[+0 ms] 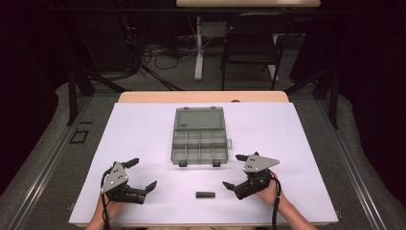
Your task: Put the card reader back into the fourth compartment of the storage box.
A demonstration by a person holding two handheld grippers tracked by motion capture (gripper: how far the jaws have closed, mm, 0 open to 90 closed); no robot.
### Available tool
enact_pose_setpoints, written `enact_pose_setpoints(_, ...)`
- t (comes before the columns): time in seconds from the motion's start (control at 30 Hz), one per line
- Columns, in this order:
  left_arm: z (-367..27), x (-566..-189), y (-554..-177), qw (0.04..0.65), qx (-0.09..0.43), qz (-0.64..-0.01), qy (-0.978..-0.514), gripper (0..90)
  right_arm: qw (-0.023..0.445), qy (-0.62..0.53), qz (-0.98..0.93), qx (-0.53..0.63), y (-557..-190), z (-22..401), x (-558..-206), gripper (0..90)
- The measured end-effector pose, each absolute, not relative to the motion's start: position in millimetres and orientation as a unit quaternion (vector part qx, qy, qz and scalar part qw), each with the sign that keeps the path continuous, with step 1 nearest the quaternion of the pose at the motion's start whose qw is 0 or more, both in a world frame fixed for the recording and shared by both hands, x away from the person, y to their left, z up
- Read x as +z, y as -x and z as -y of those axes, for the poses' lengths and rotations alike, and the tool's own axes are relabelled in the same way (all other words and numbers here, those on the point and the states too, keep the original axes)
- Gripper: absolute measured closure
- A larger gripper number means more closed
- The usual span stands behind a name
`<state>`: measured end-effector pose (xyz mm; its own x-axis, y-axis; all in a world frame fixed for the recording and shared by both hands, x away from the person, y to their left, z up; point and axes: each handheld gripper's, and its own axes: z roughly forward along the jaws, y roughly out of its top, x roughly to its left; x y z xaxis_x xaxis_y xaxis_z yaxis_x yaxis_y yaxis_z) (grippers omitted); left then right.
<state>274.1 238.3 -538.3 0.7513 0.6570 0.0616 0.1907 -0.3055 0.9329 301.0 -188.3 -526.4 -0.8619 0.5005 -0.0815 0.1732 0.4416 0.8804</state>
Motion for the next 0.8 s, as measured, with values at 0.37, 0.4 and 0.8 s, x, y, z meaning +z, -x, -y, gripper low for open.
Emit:
enact_pose_setpoints(0.37,-239.5,-539.4,-275.7,0.521,0.219,-0.274,-0.778,0.0,0.145,-0.177,-0.839,0.494,-307.2,170.8,-530.3,0.0)
enact_pose_setpoints(0.4,-239.7,-539.5,-276.1,0.52,0.219,-0.275,-0.778,0.0,0.144,-0.176,-0.84,0.493,-307.5,169.6,-530.5,0.0)
enact_pose_setpoints(0.8,-238.8,-539.6,-276.8,0.521,0.218,-0.274,-0.778,0.0,0.13,-0.152,-0.845,0.495,-310.0,156.9,-533.1,0.0)
